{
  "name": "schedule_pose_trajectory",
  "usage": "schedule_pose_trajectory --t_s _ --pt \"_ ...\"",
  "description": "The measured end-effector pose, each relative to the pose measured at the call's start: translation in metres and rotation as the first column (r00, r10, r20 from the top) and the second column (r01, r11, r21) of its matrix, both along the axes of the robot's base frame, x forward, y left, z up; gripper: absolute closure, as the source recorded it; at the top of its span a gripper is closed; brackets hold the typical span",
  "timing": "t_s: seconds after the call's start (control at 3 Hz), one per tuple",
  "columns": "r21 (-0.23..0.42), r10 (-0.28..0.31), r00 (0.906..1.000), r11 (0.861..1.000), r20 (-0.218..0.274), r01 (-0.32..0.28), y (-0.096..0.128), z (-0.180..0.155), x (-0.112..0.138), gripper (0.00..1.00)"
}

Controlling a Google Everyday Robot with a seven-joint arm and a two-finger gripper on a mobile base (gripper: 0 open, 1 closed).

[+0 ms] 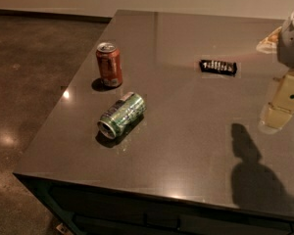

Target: Place green can upright

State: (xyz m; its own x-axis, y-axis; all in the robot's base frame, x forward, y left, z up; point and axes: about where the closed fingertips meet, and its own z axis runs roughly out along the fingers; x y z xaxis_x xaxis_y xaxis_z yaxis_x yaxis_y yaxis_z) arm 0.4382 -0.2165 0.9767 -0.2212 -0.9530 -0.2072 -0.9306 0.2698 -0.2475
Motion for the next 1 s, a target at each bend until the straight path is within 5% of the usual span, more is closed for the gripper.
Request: schedule_pose_trajectory --t_s 0.33,0.67,1.0 --pt "0.0 0.0 1.0 1.0 0.0 0.0 0.0 0.0 0.0 0.0" --pt "0.01 0.091 0.9957 0.996 -0.014 -0.091 0.024 -0.002 0.014 0.0" --pt "0.016 0.222 0.975 0.975 -0.014 -0.222 0.06 -0.007 0.031 0.0"
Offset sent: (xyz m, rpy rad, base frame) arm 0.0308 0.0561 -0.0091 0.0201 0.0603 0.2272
